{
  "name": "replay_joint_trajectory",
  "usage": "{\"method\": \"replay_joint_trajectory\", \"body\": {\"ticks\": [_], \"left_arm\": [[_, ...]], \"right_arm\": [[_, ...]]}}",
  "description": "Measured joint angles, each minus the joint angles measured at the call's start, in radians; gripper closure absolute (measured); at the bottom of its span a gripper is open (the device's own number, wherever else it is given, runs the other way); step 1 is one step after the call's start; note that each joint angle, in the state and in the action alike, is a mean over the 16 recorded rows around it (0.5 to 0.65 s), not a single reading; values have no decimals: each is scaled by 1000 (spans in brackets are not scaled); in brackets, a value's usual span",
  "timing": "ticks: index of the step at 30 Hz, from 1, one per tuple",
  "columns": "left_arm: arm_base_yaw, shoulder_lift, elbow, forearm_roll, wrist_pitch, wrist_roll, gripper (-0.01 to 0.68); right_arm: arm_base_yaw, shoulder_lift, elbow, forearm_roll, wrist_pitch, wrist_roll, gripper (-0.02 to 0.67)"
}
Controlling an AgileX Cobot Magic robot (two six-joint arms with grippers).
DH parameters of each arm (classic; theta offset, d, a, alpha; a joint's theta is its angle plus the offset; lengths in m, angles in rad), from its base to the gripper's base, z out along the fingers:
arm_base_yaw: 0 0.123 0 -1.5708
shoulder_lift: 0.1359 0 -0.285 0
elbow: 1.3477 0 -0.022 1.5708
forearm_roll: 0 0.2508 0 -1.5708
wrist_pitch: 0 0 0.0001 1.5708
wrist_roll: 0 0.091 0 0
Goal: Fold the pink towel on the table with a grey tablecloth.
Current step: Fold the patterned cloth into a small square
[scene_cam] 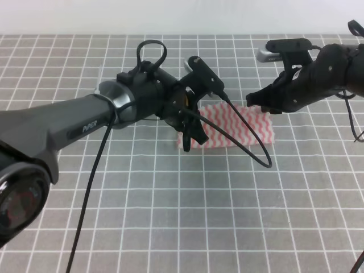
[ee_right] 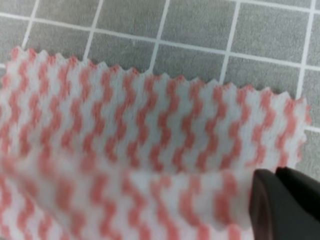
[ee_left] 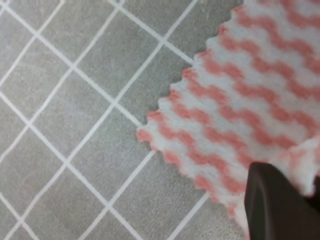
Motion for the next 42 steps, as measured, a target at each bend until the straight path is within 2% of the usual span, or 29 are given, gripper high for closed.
{"method": "replay_joint_trajectory", "body": {"ticks": [15, 31, 42], "left_arm": [[9, 17, -5, -1, -29, -22, 675], [31, 66, -108, -36, 1, -18, 675], [41, 91, -118, -52, 0, -12, 675]], "right_arm": [[0, 14, 0, -2, -27, 1, 666], [-23, 23, 1, -12, -65, 2, 666], [-38, 41, 1, -2, -90, 0, 666]]}}
